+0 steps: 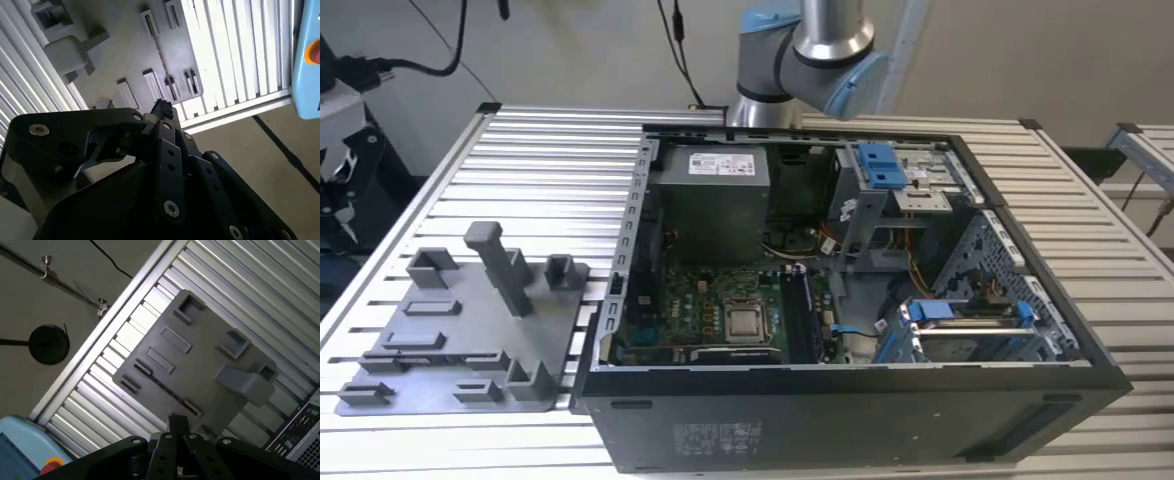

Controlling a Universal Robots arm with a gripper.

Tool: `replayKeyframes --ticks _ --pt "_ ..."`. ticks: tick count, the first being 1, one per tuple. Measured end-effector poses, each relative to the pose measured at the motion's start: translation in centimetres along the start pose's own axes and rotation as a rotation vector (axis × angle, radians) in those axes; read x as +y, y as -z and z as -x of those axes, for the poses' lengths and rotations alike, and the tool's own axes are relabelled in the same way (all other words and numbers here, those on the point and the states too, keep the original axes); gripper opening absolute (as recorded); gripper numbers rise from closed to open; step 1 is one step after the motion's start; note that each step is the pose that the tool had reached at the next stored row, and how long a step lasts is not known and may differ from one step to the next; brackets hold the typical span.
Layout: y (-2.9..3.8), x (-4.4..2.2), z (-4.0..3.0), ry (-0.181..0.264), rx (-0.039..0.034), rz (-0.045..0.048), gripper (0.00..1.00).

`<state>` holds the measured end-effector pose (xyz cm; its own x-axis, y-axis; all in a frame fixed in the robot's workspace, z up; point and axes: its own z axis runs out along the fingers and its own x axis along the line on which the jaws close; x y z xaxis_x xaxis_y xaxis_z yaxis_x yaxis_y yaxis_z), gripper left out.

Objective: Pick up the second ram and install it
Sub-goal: 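Pick up the second ram and move it above second insertion slot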

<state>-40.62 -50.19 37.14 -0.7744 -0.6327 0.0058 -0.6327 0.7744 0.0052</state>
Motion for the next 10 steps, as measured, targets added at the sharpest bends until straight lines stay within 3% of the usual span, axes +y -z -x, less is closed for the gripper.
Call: replayKeyframes --ticks 10 --pt "-0.01 0.0 0.0 0.176 0.0015 -0.0018 0.11"
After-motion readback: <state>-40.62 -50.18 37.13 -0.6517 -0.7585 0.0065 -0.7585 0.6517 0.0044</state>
